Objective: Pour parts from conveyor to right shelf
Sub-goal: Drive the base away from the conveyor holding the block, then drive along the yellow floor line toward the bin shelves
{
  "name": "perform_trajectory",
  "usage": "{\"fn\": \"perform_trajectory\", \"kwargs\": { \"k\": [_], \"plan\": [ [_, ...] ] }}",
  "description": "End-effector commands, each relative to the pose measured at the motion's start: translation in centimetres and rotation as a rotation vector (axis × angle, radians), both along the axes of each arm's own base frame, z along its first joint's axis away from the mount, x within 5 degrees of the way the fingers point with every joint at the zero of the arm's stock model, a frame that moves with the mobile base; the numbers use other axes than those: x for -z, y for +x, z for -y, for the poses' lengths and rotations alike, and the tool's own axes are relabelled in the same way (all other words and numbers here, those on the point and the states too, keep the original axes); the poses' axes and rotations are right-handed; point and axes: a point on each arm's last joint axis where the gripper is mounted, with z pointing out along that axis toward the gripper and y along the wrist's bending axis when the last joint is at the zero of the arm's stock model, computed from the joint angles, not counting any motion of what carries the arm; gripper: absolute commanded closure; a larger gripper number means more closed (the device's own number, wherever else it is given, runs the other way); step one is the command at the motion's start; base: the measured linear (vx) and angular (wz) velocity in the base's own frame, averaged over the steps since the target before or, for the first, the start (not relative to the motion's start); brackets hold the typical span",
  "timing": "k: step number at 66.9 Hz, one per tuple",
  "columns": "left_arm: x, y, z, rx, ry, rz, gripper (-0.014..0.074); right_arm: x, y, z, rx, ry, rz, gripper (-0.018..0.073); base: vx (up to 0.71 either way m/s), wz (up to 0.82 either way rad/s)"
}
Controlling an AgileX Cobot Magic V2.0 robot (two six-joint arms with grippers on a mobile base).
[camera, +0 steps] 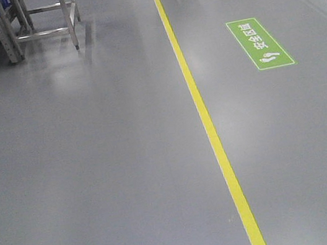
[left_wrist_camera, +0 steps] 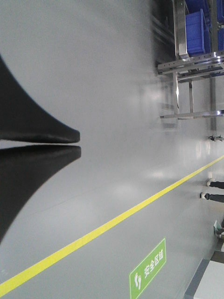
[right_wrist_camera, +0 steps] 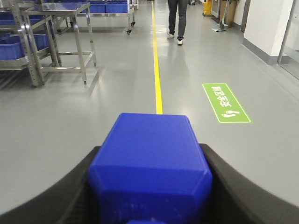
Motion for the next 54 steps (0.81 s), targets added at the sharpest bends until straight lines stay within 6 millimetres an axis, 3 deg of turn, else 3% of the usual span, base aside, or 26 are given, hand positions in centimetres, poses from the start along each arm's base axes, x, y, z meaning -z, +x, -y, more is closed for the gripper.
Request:
{"fn": "perform_trajectory", "kwargs": {
  "k": [1,54],
  "plan": [
    [0.26,0.26,0.01,0.002,-0.011,0.031,0.0602,-1.60,0.05,0.13,0.015,-0.009,0.100,0.0565,0.61,-0.07],
    [0.26,0.26,0.01,0.002,-0.011,0.031,0.0602,-1.60,0.05,0.13,0.015,-0.009,0.101,0.0565,0.69,-0.19]
  ]
}}
